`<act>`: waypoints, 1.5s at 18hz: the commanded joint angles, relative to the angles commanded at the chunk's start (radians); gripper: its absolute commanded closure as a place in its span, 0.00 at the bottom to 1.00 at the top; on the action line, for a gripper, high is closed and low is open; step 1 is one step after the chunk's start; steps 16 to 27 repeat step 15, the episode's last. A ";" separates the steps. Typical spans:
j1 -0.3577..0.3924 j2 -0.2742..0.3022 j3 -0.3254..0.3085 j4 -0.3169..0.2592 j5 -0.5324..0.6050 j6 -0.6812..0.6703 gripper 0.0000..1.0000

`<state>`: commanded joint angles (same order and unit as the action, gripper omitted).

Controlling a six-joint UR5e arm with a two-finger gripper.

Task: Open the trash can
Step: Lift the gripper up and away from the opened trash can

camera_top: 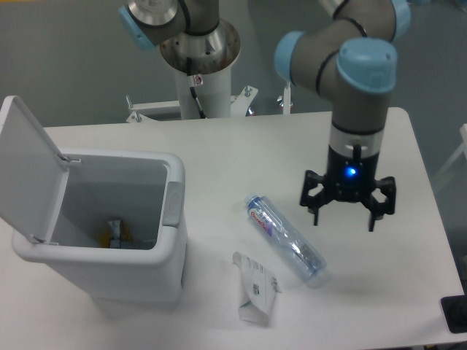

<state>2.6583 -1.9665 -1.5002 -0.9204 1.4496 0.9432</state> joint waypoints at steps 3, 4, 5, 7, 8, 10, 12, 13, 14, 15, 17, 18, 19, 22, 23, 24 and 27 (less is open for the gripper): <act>0.003 -0.012 -0.014 -0.002 0.018 0.104 0.00; 0.003 -0.018 -0.011 -0.003 0.029 0.132 0.00; 0.003 -0.020 -0.012 -0.005 0.047 0.158 0.00; 0.003 -0.020 -0.017 -0.011 0.095 0.204 0.00; 0.003 -0.020 -0.017 -0.012 0.109 0.215 0.00; 0.003 -0.021 -0.018 -0.012 0.110 0.216 0.00; 0.003 -0.022 -0.018 -0.012 0.112 0.215 0.00; 0.003 -0.023 -0.018 -0.012 0.110 0.215 0.00; 0.003 -0.023 -0.018 -0.012 0.112 0.215 0.00; 0.003 -0.023 -0.018 -0.012 0.112 0.215 0.00; 0.003 -0.023 -0.018 -0.012 0.112 0.215 0.00; 0.003 -0.023 -0.018 -0.012 0.112 0.215 0.00; 0.003 -0.023 -0.018 -0.012 0.112 0.215 0.00; 0.003 -0.023 -0.018 -0.012 0.112 0.215 0.00; 0.003 -0.023 -0.018 -0.012 0.112 0.215 0.00; 0.003 -0.023 -0.018 -0.012 0.112 0.215 0.00; 0.003 -0.023 -0.018 -0.012 0.112 0.215 0.00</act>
